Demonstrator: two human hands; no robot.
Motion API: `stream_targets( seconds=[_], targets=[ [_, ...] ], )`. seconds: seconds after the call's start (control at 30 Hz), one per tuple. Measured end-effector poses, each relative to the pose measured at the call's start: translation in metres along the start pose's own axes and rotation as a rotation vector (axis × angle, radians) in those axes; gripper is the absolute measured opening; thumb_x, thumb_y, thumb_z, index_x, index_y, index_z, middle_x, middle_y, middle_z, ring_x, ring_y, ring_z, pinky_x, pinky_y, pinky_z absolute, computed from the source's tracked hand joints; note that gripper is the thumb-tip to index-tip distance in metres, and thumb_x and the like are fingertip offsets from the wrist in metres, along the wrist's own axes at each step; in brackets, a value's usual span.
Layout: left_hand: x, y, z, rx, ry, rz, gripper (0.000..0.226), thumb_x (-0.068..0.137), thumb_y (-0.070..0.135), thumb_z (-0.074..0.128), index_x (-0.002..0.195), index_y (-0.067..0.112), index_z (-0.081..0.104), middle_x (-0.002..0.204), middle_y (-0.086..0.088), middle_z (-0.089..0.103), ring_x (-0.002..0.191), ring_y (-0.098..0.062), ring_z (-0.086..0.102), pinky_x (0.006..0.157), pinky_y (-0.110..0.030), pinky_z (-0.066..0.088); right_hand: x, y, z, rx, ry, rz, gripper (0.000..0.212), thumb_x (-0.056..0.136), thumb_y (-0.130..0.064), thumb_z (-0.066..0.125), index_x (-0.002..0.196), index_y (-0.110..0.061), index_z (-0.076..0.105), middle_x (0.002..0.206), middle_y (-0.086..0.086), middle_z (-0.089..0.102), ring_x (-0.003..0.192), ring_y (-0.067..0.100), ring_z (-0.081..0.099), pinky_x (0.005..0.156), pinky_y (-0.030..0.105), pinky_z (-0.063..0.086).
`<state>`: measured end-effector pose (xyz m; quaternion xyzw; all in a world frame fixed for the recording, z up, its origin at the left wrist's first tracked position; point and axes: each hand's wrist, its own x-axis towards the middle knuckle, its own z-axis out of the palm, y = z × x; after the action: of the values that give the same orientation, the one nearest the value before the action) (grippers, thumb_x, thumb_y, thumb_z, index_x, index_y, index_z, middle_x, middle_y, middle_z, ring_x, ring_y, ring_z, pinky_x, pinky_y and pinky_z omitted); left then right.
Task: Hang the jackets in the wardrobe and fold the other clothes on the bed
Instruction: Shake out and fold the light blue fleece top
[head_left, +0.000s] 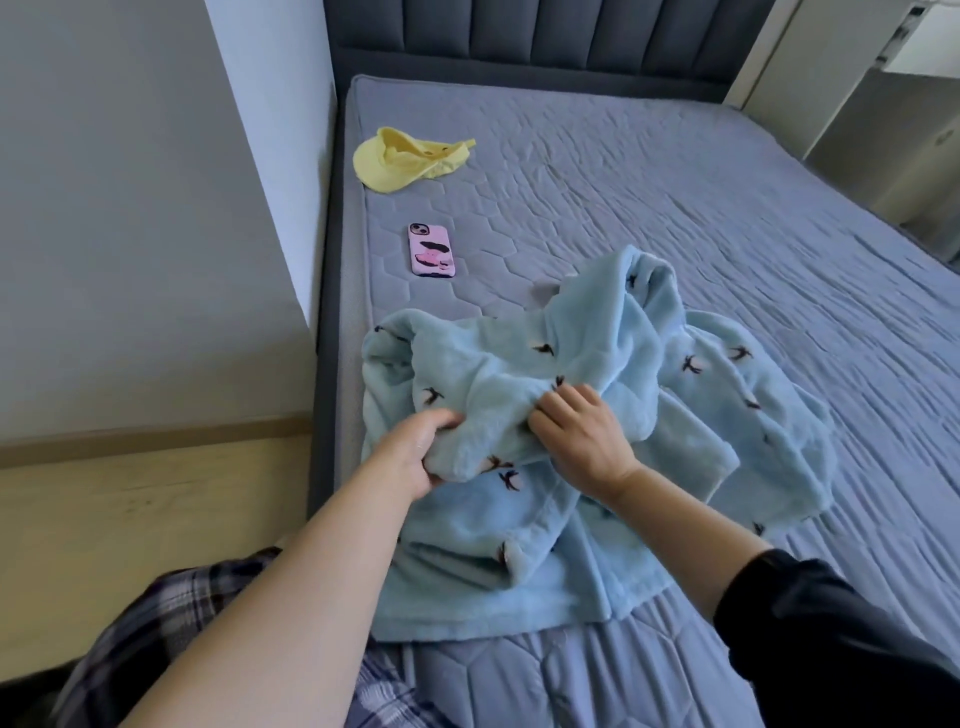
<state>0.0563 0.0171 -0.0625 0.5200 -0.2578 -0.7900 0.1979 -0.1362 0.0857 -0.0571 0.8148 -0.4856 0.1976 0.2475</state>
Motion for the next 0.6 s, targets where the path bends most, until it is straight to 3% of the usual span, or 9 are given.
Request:
stream_targets(
  seconds=[0.1,0.17,0.23,0.33,0.4,0.47,0.53,0.6],
  targets=[
    [-0.020,-0.006,-0.005,-0.001,-0.073,0.024,0.014,0.081,0.009,0.060,0.090,0.002,0.067,0.078,-0.014,0.070,0.068,-0.026,0.068,0.065,-0.036,0.058,-0.013,-0.009,-0.018,0.022,0.091,0.029,0.017,0.088,0.002,0.040,0.078,-0.010,0.048,0.070,0.009,0.051,0.064,0.023,0.039,0.061,0.033,0.036],
    [-0.030,-0.014,-0.010,0.025,-0.173,-0.004,0.032,0.070,0.005,0.064,0.102,0.001,0.067,0.094,-0.017,0.072,0.081,-0.030,0.070,0.070,-0.040,0.059,-0.027,-0.016,-0.029,0.048,0.103,0.050,0.015,0.090,0.000,0.041,0.081,-0.011,0.045,0.072,0.010,0.052,0.068,0.023,0.037,0.064,0.033,0.035],
    [-0.033,-0.028,-0.012,0.095,-0.188,-0.068,0.040,0.070,0.001,0.064,0.110,0.003,0.065,0.106,-0.018,0.070,0.093,-0.032,0.069,0.074,-0.043,0.058,-0.044,-0.023,-0.037,0.077,-0.019,0.067,0.012,0.077,0.000,0.059,0.082,-0.009,0.051,0.076,0.011,0.054,0.071,0.025,0.044,0.066,0.036,0.041],
    [-0.030,-0.052,-0.010,0.223,-0.047,-0.098,0.030,0.083,-0.006,0.055,0.110,0.003,0.062,0.098,-0.017,0.071,0.088,-0.032,0.068,0.071,-0.043,0.055,-0.068,-0.029,-0.045,0.298,-0.369,0.197,0.025,0.066,-0.012,0.074,0.088,-0.007,0.064,0.092,0.008,0.058,0.084,0.029,0.055,0.078,0.039,0.049],
    [-0.025,-0.062,-0.009,0.256,0.023,-0.069,0.032,0.084,-0.006,0.057,0.114,0.002,0.060,0.097,-0.017,0.070,0.086,-0.031,0.066,0.068,-0.041,0.054,-0.078,-0.028,-0.051,0.481,-0.327,0.395,0.025,0.073,-0.011,0.073,0.096,-0.006,0.066,0.102,0.008,0.058,0.096,0.028,0.056,0.088,0.031,0.045],
    [-0.022,-0.066,-0.008,0.240,0.037,-0.025,0.035,0.084,0.000,0.063,0.118,0.003,0.060,0.099,-0.015,0.069,0.088,-0.029,0.066,0.067,-0.040,0.054,-0.075,-0.014,-0.050,0.457,-0.127,0.678,0.028,0.079,-0.011,0.071,0.105,-0.005,0.063,0.112,0.009,0.056,0.107,0.026,0.053,0.093,0.026,0.039],
    [-0.021,-0.064,-0.008,0.199,0.042,0.025,0.035,0.083,0.011,0.069,0.117,0.006,0.061,0.099,-0.011,0.070,0.090,-0.026,0.066,0.067,-0.037,0.054,-0.062,0.015,-0.047,0.454,0.003,1.041,0.040,0.085,-0.021,0.068,0.122,-0.010,0.054,0.124,0.005,0.050,0.117,0.020,0.048,0.093,0.028,0.039],
    [-0.020,-0.062,-0.010,0.132,0.033,0.068,0.038,0.083,0.019,0.072,0.118,0.008,0.061,0.103,-0.010,0.071,0.095,-0.026,0.067,0.073,-0.038,0.055,-0.049,0.044,-0.044,0.745,-0.091,1.359,0.062,0.086,-0.033,0.067,0.138,-0.017,0.040,0.135,0.000,0.047,0.121,0.018,0.048,0.097,0.032,0.042]
  ],
)
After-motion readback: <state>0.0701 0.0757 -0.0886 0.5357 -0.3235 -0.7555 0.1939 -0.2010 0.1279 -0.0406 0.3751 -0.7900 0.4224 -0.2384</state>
